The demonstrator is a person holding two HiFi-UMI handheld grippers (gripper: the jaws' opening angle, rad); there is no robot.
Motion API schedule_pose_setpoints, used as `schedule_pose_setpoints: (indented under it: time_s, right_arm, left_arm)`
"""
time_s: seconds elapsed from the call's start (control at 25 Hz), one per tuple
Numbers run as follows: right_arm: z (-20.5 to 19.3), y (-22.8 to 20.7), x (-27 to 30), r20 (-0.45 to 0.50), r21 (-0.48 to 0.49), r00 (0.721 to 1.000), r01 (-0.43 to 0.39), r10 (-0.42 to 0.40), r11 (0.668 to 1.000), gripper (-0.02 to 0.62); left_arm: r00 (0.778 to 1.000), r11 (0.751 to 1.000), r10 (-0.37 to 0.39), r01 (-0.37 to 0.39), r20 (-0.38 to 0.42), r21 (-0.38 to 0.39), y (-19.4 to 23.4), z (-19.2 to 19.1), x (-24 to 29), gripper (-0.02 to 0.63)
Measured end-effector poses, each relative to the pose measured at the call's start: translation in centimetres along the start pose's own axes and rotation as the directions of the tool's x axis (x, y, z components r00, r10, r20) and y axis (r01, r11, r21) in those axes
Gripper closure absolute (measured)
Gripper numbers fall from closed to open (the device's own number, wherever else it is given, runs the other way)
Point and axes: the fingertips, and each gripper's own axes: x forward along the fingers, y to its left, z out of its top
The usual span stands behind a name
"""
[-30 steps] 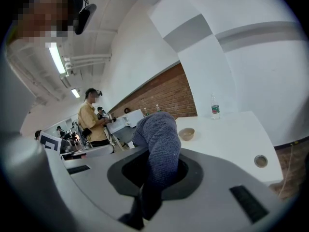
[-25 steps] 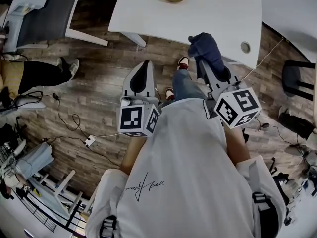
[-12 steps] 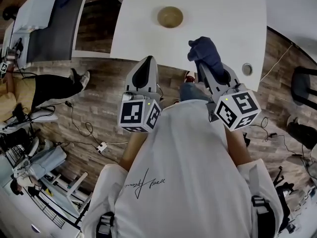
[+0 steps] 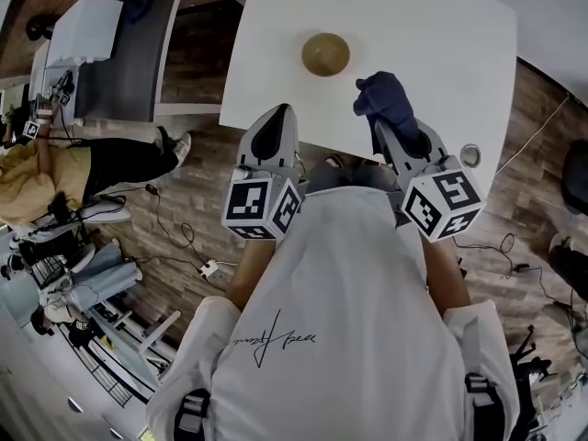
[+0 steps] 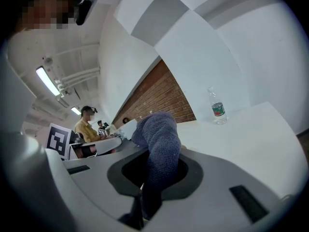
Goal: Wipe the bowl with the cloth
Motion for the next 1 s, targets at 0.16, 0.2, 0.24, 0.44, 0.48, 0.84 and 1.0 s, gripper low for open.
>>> schedule_pose_setpoints:
  time_s: [0.16, 0.2, 0.24, 0.44, 0.48, 0.84, 1.0]
  right_arm:
    - [0.0, -0.6, 0.6, -0.022, 0.015, 1.0, -0.015, 0.015, 1.0, 0.56]
    - [-0.1, -0.7, 0.8, -0.026, 0.015, 0.999, -0.018, 0.018, 1.0, 0.56]
    - [-0.2, -0.7, 0.9, -0.028, 0.012, 0.999, -0.017, 0.017, 1.0, 0.56]
    - [-0.1, -0.7, 2.1, -0.031, -0.008, 0.999, 0.021, -0.021, 1.0, 0.56]
    - [0.1, -0.7, 2.7, -0.026, -0.003, 0.999, 0.033, -0.033, 0.999, 0.56]
    - [0.5, -0.8, 6.7, -0.021, 0.003, 0.989, 0.144, -0.144, 0.99, 0.56]
    - [0.1, -0.6, 8.7, -0.032, 0.012, 0.981, 0.193, -0.193, 0.981, 0.56]
  left_arm:
    - [1.0, 1.0, 0.016, -0.015, -0.026, 0.017, 0.5, -0.4, 1.8, 0.586]
    - [0.999, 1.0, 0.012, -0.012, -0.031, 0.02, 0.6, -0.5, 2.2, 0.584]
    - [0.999, 1.0, 0.004, -0.003, -0.034, 0.02, 0.6, -0.7, 2.6, 0.581]
    - [0.997, 0.998, -0.05, 0.052, -0.055, 0.036, 2.3, -0.9, 4.7, 0.58]
    - [0.996, 0.997, -0.062, 0.065, -0.06, 0.042, 3.1, -0.7, 5.3, 0.58]
    - [0.973, 0.973, -0.19, 0.204, -0.129, 0.106, 7.0, -1.1, 10.6, 0.567]
    - [0.951, 0.956, -0.256, 0.276, -0.172, 0.103, 8.5, -2.3, 12.7, 0.558]
